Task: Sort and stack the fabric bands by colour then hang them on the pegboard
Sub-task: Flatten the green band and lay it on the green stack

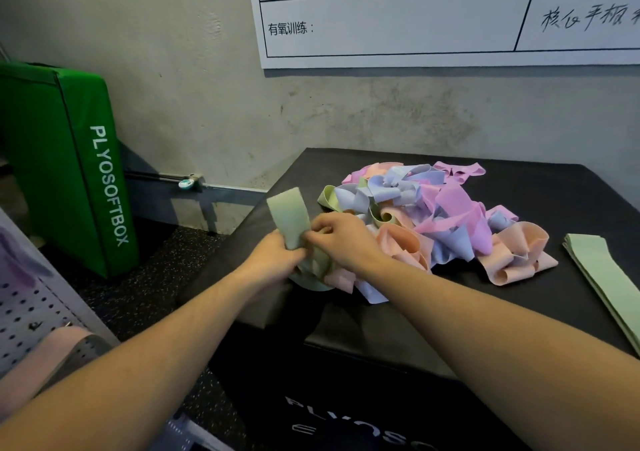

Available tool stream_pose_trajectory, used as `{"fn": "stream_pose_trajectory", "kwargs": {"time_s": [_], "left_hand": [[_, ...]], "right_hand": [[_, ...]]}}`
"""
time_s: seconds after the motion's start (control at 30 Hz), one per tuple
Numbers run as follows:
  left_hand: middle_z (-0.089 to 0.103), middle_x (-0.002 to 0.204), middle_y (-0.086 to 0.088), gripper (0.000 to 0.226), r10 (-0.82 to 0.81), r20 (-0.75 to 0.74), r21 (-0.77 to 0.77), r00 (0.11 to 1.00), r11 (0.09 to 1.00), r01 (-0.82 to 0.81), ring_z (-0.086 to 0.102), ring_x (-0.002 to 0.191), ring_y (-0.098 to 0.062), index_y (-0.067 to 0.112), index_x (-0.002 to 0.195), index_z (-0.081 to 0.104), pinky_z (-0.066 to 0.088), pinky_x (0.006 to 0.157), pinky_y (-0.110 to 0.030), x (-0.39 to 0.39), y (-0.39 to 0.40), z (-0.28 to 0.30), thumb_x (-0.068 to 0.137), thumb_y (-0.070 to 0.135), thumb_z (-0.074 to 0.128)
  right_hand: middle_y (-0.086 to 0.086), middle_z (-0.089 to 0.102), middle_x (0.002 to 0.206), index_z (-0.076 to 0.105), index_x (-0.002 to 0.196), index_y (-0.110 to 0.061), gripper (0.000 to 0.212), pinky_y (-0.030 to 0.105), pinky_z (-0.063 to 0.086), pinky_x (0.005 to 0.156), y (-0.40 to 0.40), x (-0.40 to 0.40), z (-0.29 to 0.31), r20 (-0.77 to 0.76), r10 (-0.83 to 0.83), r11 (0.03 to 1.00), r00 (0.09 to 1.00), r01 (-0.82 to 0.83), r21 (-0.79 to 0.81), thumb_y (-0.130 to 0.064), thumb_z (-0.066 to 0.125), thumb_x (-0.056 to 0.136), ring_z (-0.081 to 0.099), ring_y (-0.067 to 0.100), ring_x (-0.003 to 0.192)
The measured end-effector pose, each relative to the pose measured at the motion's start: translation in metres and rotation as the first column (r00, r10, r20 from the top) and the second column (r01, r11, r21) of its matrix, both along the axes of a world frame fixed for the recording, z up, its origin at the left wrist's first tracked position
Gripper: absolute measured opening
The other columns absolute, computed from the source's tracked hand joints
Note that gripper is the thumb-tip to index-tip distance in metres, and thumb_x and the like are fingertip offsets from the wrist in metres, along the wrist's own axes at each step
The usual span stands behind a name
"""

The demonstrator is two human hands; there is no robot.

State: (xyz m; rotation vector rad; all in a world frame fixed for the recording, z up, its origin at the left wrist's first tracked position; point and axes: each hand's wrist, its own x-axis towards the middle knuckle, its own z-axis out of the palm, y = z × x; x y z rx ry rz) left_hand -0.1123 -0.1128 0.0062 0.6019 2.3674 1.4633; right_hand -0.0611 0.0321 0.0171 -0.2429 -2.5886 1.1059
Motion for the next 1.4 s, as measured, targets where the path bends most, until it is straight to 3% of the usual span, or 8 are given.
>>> {"fn": "stream_pose_trajectory", "kwargs": {"time_s": [0.13, 0.3, 0.43, 0.57, 0.7, 0.8, 1.0, 1.4], "left_hand": [[0.071, 0.103, 0.01, 0.033, -0.104, -0.078, 0.027, 0.992, 0.994, 0.106, 0.066, 0.092, -0.004, 0.032, 0.1, 0.063, 0.052, 0.077, -0.017, 0.001, 0.007, -0.002, 0.076, 0.028, 0.085], [0.041, 0.126, 0.002, 0.066, -0.038, -0.185, -0.112, 0.982, 0.994, 0.017, 0.052, 0.111, -0.009, 0.025, 0.143, 0.049, 0.04, 0.09, -0.017, -0.004, 0.009, -0.003, 0.085, 0.024, 0.08], [0.044, 0.13, -0.001, 0.052, -0.124, -0.248, -0.302, 0.961, 0.952, 0.044, 0.058, 0.112, -0.022, 0.021, 0.133, 0.061, 0.045, 0.097, -0.026, -0.002, 0.015, -0.007, 0.085, 0.024, 0.079], [0.057, 0.127, 0.004, 0.039, -0.135, -0.275, -0.28, 0.952, 0.959, 0.055, 0.055, 0.118, -0.014, 0.026, 0.123, 0.067, 0.041, 0.091, -0.021, 0.003, 0.021, -0.014, 0.086, 0.019, 0.076], [0.046, 0.135, 0.004, 0.041, -0.149, -0.402, -0.375, 0.904, 0.927, -0.014, 0.046, 0.13, -0.02, 0.039, 0.124, 0.067, 0.038, 0.107, -0.035, 0.017, 0.038, -0.018, 0.084, 0.033, 0.076], [0.034, 0.152, 0.009, 0.038, -0.248, -0.521, -0.488, 0.817, 0.871, -0.046, 0.033, 0.139, -0.022, 0.044, 0.123, 0.067, 0.033, 0.109, -0.041, 0.031, 0.05, -0.019, 0.085, 0.046, 0.072], [0.052, 0.132, 0.018, 0.049, -0.249, -0.452, -0.379, 0.856, 0.923, 0.068, 0.042, 0.131, -0.006, 0.043, 0.089, 0.069, 0.039, 0.105, -0.04, 0.042, 0.06, -0.024, 0.062, 0.083, 0.061], [0.052, 0.061, 0.006, 0.043, -0.176, -0.547, -0.257, 0.818, 0.966, 0.035, 0.051, 0.065, -0.013, 0.018, 0.059, 0.046, 0.035, 0.057, -0.033, 0.102, 0.076, 0.007, 0.094, 0.038, 0.062]], "right_hand": [[-0.006, 0.056, 0.075, 0.055, 0.077, -0.021, 0.017, 0.031, 0.043, 0.071, 0.018, 0.006, 0.018, -0.133, -0.183, 0.921, 0.974, 0.123, -0.371, -0.025, 0.058, 0.092, 0.05, 0.01, 0.071], [0.02, 0.068, 0.096, 0.059, 0.098, -0.016, 0.028, 0.044, 0.054, 0.067, 0.052, 0.021, 0.043, -0.081, -0.401, 0.554, 0.912, 0.171, -0.815, -0.03, 0.043, 0.08, 0.068, 0.035, 0.086], [0.015, 0.071, 0.095, 0.064, 0.093, -0.018, 0.026, 0.048, 0.056, 0.086, 0.077, 0.044, 0.057, -0.117, -0.45, 0.236, 0.885, -0.008, -0.972, -0.035, 0.046, 0.087, 0.068, 0.031, 0.087], [0.006, 0.06, 0.082, 0.052, 0.072, -0.021, 0.023, 0.037, 0.053, 0.086, 0.101, 0.071, 0.059, -0.189, -0.527, 0.13, 0.829, -0.142, -0.981, -0.031, 0.043, 0.09, 0.06, 0.025, 0.081], [0.014, 0.062, 0.084, 0.06, 0.095, -0.016, 0.022, 0.027, 0.056, 0.066, 0.118, 0.101, 0.059, -0.154, -0.491, 0.116, 0.857, -0.111, -0.987, -0.03, 0.048, 0.084, 0.063, 0.02, 0.062], [-0.001, 0.044, 0.064, 0.056, 0.066, -0.017, 0.025, 0.019, 0.028, 0.038, 0.131, 0.121, 0.058, -0.101, -0.526, 0.19, 0.844, 0.001, -0.982, -0.017, 0.049, 0.09, 0.031, 0.009, 0.043], [-0.005, 0.031, 0.049, 0.045, 0.048, -0.022, 0.042, 0.022, 0.016, 0.043, 0.164, 0.158, 0.056, -0.072, -0.532, 0.191, 0.843, 0.037, -0.981, -0.014, 0.051, 0.089, 0.02, 0.009, 0.045], [0.003, 0.059, 0.061, 0.064, 0.096, -0.015, 0.015, 0.028, 0.034, 0.051, 0.136, 0.208, 0.059, -0.03, -0.283, 0.614, 0.959, 0.157, -0.774, -0.006, 0.052, 0.097, 0.043, 0.015, 0.044]]}}
